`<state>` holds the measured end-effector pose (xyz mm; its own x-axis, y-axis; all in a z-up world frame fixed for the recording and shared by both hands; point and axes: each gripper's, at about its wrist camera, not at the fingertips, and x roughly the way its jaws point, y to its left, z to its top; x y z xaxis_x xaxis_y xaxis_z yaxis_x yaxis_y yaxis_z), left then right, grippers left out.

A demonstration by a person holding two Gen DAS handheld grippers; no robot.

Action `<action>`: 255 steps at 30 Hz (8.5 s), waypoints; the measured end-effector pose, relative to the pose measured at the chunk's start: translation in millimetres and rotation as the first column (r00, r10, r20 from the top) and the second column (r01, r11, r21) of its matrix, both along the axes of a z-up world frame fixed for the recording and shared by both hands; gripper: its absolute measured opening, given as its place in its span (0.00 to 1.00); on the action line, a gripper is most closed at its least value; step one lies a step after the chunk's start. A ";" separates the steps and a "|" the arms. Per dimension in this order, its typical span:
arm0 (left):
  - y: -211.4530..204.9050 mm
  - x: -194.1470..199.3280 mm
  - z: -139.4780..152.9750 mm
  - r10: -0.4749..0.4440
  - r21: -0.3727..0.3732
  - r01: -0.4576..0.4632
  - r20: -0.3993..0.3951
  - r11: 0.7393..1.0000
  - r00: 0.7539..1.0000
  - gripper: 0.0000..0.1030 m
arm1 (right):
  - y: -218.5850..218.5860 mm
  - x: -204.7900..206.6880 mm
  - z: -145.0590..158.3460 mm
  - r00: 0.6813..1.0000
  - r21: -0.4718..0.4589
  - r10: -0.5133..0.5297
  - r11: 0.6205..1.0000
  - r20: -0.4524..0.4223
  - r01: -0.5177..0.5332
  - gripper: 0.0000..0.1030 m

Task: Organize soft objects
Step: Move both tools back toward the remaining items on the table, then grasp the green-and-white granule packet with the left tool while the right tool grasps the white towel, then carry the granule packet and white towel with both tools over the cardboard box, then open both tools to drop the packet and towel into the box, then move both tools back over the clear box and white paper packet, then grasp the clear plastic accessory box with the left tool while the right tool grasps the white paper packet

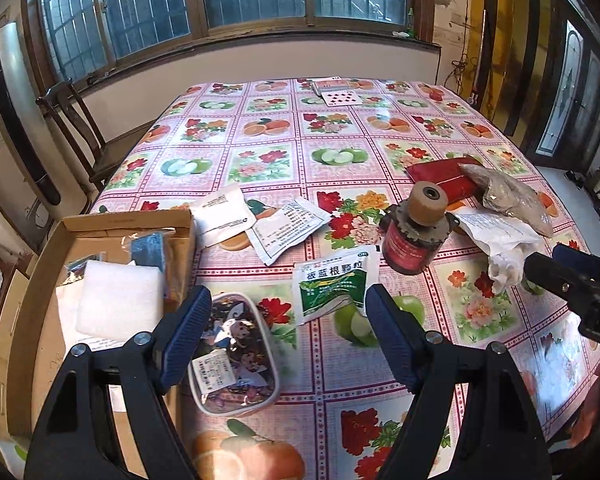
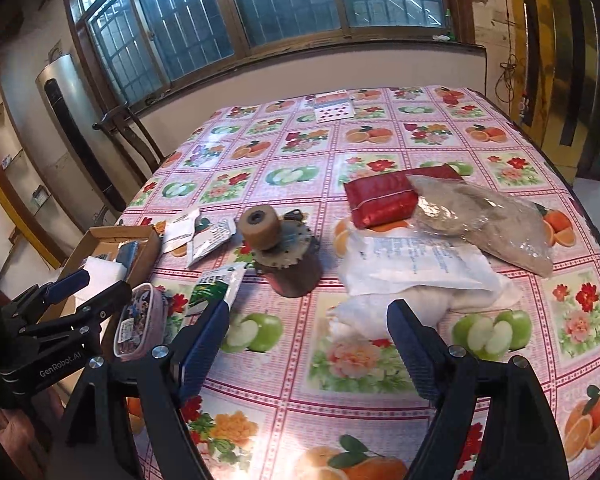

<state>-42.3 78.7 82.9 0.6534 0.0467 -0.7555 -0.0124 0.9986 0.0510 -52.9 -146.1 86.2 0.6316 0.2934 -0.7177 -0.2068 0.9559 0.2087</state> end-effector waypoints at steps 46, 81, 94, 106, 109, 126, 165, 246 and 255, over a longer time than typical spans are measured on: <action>-17.4 80.7 -60.1 0.038 -0.058 -0.048 -0.163 0.997 0.986 0.77 | -66.9 68.9 -84.5 0.932 0.331 -0.082 0.921 -0.354 0.207 0.81; -24.7 61.2 -73.8 -0.080 -0.115 0.055 -0.227 0.992 0.970 0.53 | -67.4 44.1 -82.2 0.955 0.273 0.018 0.960 -0.298 0.067 0.25; -26.3 32.6 -39.6 -0.136 -0.179 0.107 -0.158 0.978 0.978 0.53 | -57.7 9.3 -60.4 0.962 0.316 0.112 0.948 -0.248 -0.029 0.24; -1.6 4.6 -18.7 -0.118 -0.168 0.099 -0.111 0.981 0.987 0.53 | 0.6 -13.4 -38.5 0.953 0.323 0.240 0.931 -0.186 -0.171 0.24; 13.9 -1.8 -13.2 -0.109 -0.186 0.088 -0.108 0.979 0.988 0.53 | 18.9 -16.6 -29.8 0.948 0.316 0.273 0.925 -0.164 -0.212 0.24; 160.9 -26.4 16.2 0.148 -0.099 -0.154 -0.068 0.983 0.987 0.53 | 183.6 -16.6 5.2 0.865 0.233 0.495 0.853 -0.079 -0.467 0.24; 245.7 -22.5 -34.9 0.292 -0.031 -0.297 -0.113 0.954 0.950 0.74 | 349.6 -22.1 -61.6 0.742 0.050 0.636 0.766 -0.213 -0.641 0.29; 43.0 11.1 -66.1 0.254 0.026 -0.255 -0.233 0.966 0.939 0.92 | -92.7 32.7 -42.9 0.983 0.155 0.012 0.988 -0.183 0.017 0.72; 29.5 17.2 -64.5 0.189 -0.017 -0.199 -0.236 0.980 0.953 0.96 | -115.3 51.1 -55.4 0.971 0.204 -0.036 0.975 -0.236 0.085 0.72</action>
<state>-25.2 108.1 18.3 0.4409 0.1220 -0.8892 -0.1985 0.9794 0.0360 -1.8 -261.4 30.8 0.4784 0.4201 -0.7711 -0.0726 0.8940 0.4421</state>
